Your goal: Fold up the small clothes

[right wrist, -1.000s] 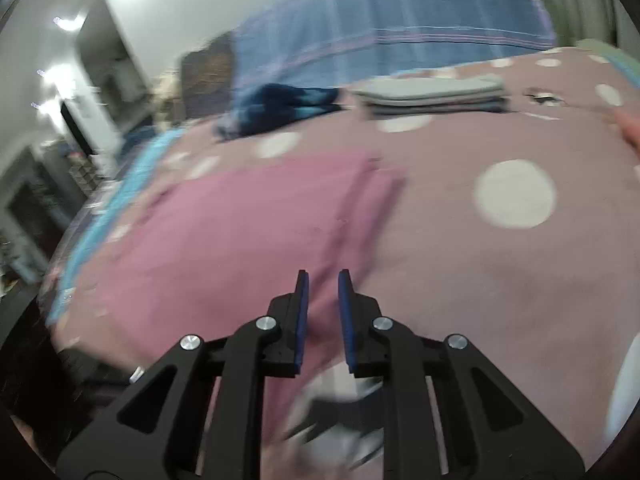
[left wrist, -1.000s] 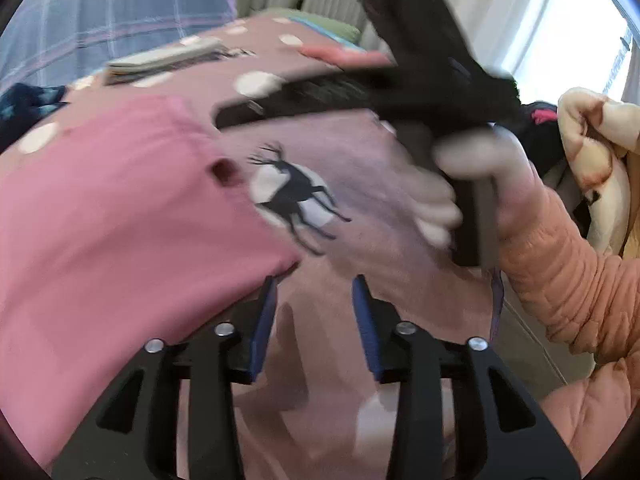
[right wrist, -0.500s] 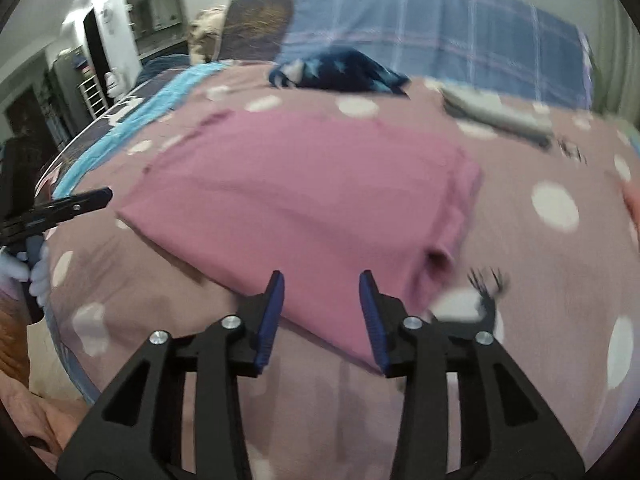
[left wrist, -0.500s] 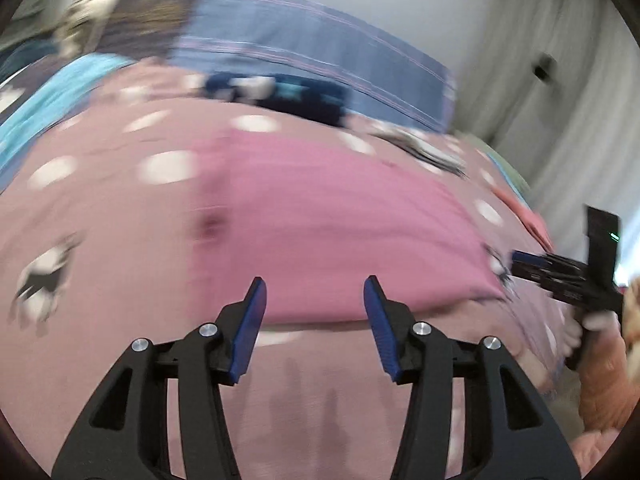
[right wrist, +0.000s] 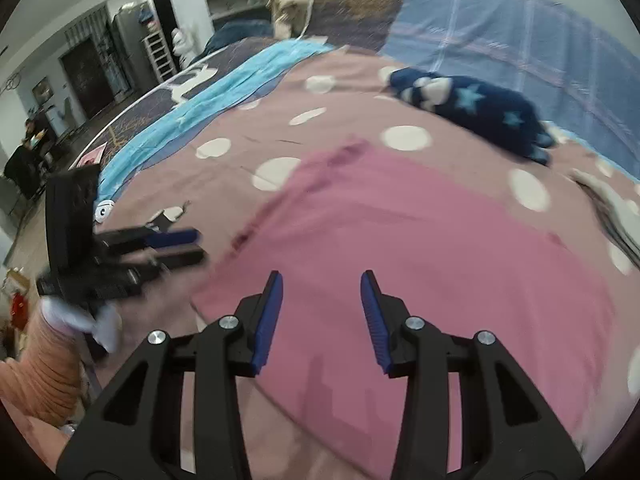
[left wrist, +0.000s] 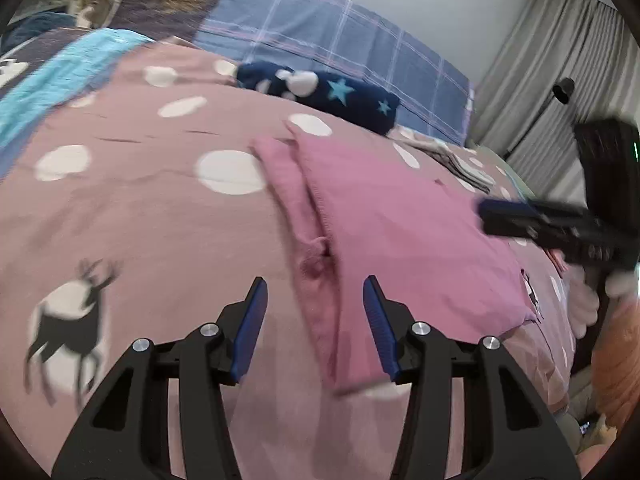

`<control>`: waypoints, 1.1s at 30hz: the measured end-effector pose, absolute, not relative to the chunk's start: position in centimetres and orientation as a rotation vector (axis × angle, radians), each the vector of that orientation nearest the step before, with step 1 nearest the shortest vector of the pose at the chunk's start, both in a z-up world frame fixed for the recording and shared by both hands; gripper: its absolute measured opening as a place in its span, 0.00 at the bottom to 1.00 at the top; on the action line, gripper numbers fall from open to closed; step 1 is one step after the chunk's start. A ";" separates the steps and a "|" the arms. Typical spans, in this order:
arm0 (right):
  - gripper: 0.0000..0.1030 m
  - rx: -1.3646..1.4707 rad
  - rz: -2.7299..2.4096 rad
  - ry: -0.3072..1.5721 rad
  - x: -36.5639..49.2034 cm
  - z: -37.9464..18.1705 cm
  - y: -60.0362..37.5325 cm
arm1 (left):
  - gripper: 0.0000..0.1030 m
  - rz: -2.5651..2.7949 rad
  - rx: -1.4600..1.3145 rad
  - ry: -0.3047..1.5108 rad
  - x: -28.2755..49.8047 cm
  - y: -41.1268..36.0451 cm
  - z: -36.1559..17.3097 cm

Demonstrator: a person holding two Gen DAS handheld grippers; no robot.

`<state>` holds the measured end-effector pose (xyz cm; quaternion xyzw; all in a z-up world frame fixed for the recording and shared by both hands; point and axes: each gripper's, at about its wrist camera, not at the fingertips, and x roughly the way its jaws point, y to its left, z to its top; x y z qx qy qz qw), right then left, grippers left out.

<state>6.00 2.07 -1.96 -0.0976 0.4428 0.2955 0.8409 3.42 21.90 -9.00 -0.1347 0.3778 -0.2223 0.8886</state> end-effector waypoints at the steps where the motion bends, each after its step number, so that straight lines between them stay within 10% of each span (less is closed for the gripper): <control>1: 0.40 -0.223 0.627 0.942 6.8 -2.1 3.1 | 0.49 -0.475 -0.280 0.793 3.8 21.4 -9.3; 19: 0.40 -0.524 0.458 1.009 21.0 -9.4 16.9 | 0.24 -0.542 -0.550 0.844 7.2 23.4 -12.3; 21: 0.08 -0.464 0.476 1.051 21.8 -10.2 16.8 | 0.09 -0.542 -0.536 0.847 7.1 23.2 -12.3; 23: 0.06 -0.441 0.458 1.018 21.8 -9.5 16.8 | 0.06 -0.548 -0.520 0.840 6.9 22.9 -12.1; 33: 0.14 -0.131 0.547 1.002 22.7 -8.0 12.3 | 0.06 -0.483 -0.508 0.822 5.0 23.6 -11.6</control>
